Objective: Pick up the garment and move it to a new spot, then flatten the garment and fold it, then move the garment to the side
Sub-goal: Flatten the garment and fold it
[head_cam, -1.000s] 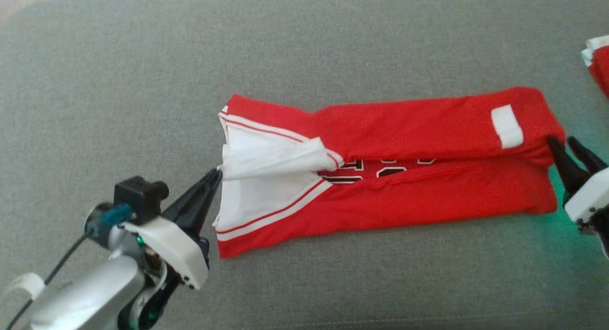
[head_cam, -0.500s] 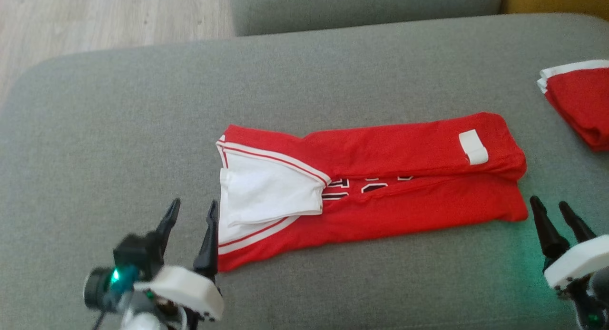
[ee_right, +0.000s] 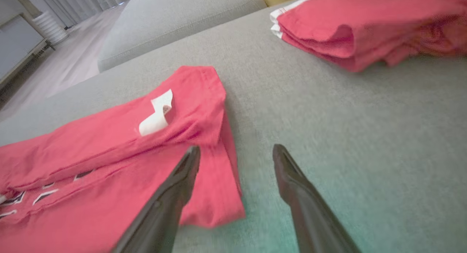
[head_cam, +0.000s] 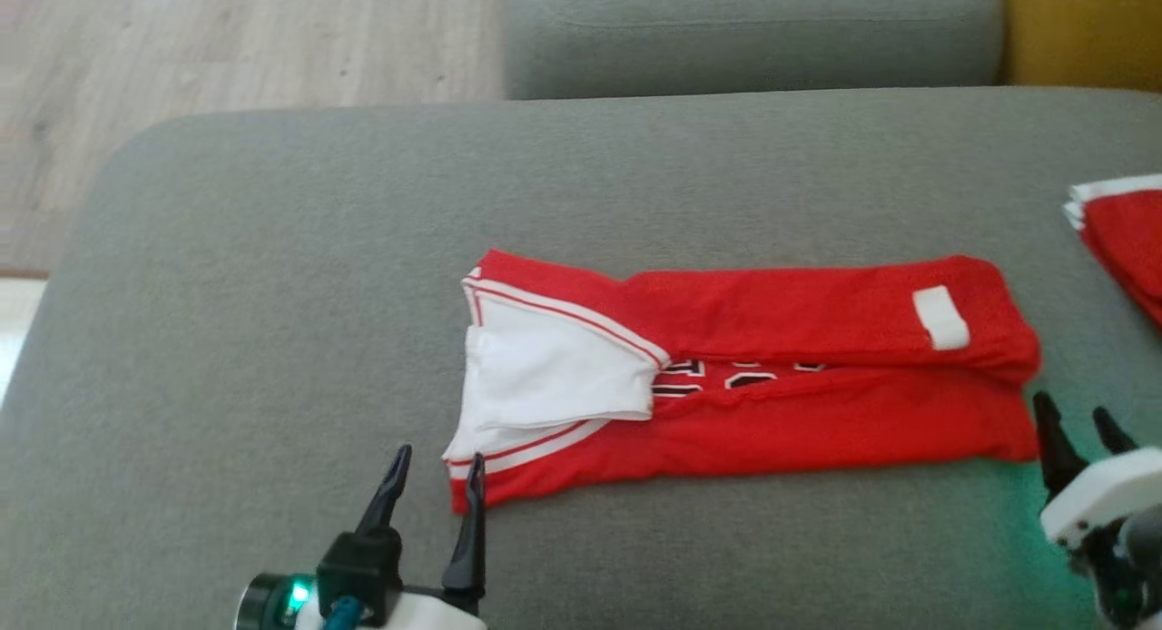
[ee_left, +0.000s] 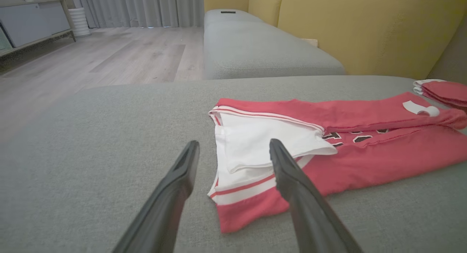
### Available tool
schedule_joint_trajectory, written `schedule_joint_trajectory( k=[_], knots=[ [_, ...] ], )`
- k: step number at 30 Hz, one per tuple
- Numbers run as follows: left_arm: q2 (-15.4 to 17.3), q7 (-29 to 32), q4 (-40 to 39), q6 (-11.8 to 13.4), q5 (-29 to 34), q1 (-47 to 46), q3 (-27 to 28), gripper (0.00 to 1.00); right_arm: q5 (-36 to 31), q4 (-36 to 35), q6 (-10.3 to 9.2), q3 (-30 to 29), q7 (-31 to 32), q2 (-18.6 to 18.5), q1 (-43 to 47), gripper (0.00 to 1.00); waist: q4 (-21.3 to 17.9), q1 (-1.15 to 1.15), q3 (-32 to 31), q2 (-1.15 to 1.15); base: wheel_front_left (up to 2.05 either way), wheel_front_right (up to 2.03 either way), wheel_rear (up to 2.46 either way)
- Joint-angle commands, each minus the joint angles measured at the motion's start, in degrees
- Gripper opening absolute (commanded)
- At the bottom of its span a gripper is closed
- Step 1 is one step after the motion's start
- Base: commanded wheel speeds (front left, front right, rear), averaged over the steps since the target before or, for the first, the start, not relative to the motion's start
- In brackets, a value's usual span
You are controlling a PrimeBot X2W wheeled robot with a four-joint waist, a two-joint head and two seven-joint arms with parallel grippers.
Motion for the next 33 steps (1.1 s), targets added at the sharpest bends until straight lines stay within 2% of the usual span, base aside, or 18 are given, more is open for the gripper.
schedule_joint_trajectory(
  k=[1,9,18,19,20,22,23,27,33],
  knots=[
    [-0.1,-0.7,-1.5,-0.2,0.7,-1.8,2.4,1.0,-0.9,-1.2,0.39,0.4,0.1,-1.2,-3.0,1.0,1.4,0.0,0.7,0.0,0.0,0.0,0.0],
    [-2.7,-0.7,-0.5,-3.3,4.6,-2.9,4.4,1.0,-7.0,6.5,0.39,-5.3,4.0,-1.1,-10.2,1.0,5.0,0.0,4.0,0.0,0.0,0.0,0.0],
    [-5.3,-0.7,0.1,-6.0,6.8,-3.3,6.9,1.0,-8.7,11.8,0.39,-3.5,9.4,-0.1,-13.5,1.0,4.8,0.0,5.7,0.0,0.0,0.0,0.0],
    [-5.5,-0.7,0.2,-6.3,7.0,-3.3,7.2,1.0,-8.4,12.0,0.39,-3.0,9.8,0.1,-13.7,0.85,4.6,0.0,5.7,0.0,0.0,0.0,0.0],
    [-5.7,-0.7,0.3,-6.5,7.2,-3.3,7.5,1.0,-7.9,12.1,0.39,-2.5,10.2,0.3,-13.7,0.46,4.4,0.0,5.7,0.0,0.0,0.0,0.0],
    [-5.9,-0.7,0.5,-7.1,7.7,-3.3,7.9,1.0,-6.9,12.0,0.39,-1.8,10.6,0.5,-13.9,0.12,4.1,0.0,5.6,0.0,0.0,0.0,0.0],
    [-6.0,-0.7,0.6,-7.3,7.9,-3.3,8.1,1.0,-6.2,11.8,0.39,-1.4,10.7,0.5,-13.9,0.0,3.9,0.0,5.6,0.0,0.0,0.0,0.0],
    [-6.4,-0.7,0.9,-8.0,8.6,-3.1,9.1,1.0,-5.2,11.3,0.39,-0.4,9.2,-0.8,-13.8,0.0,3.2,0.0,5.3,0.0,0.0,0.0,0.0],
    [-6.5,-0.7,1.3,-8.9,9.6,-2.7,10.2,1.0,-5.8,11.7,0.39,-1.0,6.7,-4.9,-14.9,0.0,1.7,0.0,5.0,0.0,0.0,0.0,0.0]
  ],
)
